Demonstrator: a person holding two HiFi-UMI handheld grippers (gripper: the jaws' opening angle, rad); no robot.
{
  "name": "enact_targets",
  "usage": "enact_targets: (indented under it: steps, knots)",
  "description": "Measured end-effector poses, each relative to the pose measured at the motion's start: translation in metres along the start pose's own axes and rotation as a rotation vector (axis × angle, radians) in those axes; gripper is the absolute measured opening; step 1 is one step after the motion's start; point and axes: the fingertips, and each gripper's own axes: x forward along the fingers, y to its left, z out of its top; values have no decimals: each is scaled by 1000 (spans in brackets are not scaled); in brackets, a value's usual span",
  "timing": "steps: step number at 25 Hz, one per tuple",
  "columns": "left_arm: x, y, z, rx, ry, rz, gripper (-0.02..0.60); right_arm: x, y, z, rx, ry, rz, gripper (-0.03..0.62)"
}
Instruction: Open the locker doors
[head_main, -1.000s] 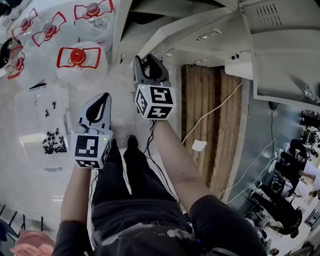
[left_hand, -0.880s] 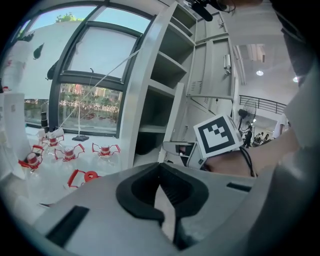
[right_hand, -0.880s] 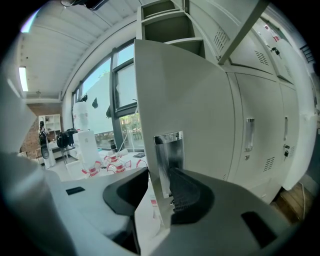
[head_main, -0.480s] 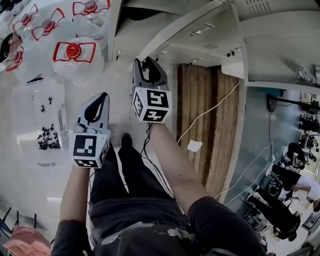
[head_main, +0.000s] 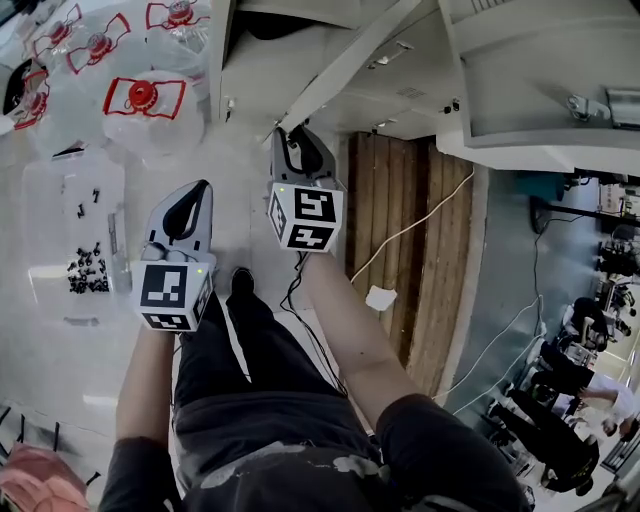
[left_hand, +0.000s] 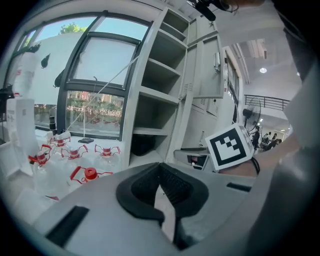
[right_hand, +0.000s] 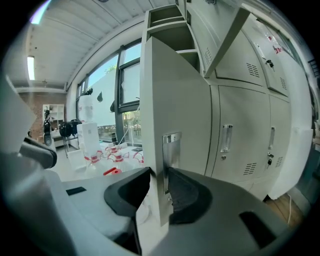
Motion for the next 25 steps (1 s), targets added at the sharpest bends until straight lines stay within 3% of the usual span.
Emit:
enact_targets:
  steps: [11, 25]
  knots:
    - [-14, -32, 15, 13, -25, 14, 9, -43, -40, -16, -24, 27, -14, 103]
    - [8, -71, 16, 25, -9, -54, 9, -68, -82, -27, -25, 10, -68, 94]
